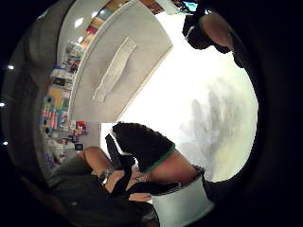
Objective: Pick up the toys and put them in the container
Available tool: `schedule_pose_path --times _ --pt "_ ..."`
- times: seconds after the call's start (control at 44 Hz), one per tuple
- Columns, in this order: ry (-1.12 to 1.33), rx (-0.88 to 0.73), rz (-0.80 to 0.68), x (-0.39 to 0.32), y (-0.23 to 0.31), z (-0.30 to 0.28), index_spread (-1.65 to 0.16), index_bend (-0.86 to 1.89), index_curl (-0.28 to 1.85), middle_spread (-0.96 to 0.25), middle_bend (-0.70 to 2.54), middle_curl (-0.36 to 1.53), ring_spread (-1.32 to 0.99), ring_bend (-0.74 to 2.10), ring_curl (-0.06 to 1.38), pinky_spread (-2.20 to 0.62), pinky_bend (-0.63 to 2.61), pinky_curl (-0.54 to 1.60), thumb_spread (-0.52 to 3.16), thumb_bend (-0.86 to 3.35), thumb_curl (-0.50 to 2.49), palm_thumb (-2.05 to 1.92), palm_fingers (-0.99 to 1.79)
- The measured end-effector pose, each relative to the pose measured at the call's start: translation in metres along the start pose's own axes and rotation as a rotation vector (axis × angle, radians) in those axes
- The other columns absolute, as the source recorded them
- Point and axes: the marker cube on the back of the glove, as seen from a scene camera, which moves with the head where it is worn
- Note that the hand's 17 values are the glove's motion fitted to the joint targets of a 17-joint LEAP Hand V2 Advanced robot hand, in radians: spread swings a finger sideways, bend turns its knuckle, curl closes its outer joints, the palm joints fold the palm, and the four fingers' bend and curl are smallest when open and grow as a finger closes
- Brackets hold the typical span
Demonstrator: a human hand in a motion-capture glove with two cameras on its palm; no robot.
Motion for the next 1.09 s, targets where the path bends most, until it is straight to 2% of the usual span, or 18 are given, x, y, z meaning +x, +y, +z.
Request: schedule_pose_path --times 1.092 --pt "-0.053 -0.003 0.045 0.014 0.004 0.006 -0.41 0.22 0.52 -0.23 0.38 0.44 -0.36 0.84 0.33 -0.09 0.66 0.31 1.03 -0.08 0.17 -0.12 0.47"
